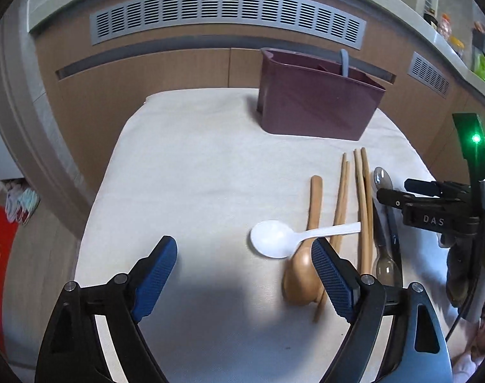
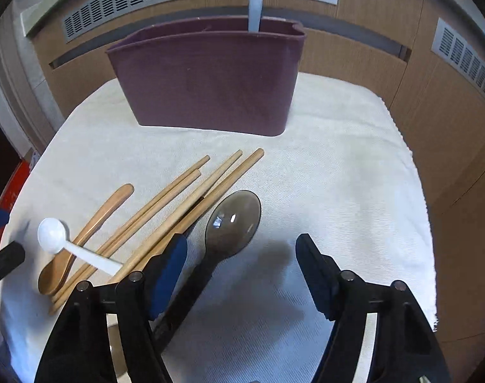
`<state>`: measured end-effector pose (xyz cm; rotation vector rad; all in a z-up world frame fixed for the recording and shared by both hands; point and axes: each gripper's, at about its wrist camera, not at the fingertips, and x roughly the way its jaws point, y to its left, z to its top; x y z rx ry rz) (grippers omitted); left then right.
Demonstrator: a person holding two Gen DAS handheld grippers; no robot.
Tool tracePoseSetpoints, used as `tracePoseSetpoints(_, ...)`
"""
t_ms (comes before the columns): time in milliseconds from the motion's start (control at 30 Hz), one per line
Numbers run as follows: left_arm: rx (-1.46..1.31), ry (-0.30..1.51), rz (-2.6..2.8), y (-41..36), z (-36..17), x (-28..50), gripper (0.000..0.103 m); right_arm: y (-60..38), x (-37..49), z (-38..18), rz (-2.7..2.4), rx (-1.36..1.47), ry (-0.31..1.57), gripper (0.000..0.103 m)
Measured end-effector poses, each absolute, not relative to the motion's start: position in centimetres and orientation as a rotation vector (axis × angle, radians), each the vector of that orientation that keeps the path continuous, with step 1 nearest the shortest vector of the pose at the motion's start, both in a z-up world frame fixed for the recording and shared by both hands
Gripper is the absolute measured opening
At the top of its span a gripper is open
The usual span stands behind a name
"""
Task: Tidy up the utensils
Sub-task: 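Grasp the smoky brown plastic spoon with the right gripper, then grasp a wooden chopstick with the left gripper while the right holds the brown spoon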
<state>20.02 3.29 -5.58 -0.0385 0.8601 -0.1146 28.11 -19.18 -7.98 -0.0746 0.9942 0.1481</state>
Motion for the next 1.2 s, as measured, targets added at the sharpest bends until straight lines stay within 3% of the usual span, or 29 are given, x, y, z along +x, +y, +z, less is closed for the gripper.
tracePoseSetpoints(167,-0.062,0.868,-0.118,3.8,-6.0,20.0,0.086,-18.3,28.8,-8.0,0.132,-0.075,0.99,0.064)
tracePoseSetpoints(300,-0.064,0.876,-0.131,3.6,-6.3,20.0,0.086,-17.9,29.1,-7.8,0.179,-0.066,1.008,0.044)
tracePoseSetpoints(567,-0.067,0.887,-0.132,3.4,-6.3,20.0,0.087,-19.0,28.8,-8.1,0.167,-0.063,1.013,0.044)
tracePoseSetpoints(633,-0.065,0.889,-0.129,3.3,-6.4,20.0,0.087,-18.8,28.7,-7.9,0.175,-0.079,1.015,0.035)
tracePoseSetpoints(1100,0.033,0.852,-0.267,-3.7,-4.3,23.0,0.086,-25.4,24.0,-4.1,0.112,-0.022,0.886,0.035)
tracePoseSetpoints(1200,0.073,0.861,-0.323,-6.2,-4.3,24.2,0.079,-27.2,23.4,-4.4,0.086,0.0,0.866,0.035)
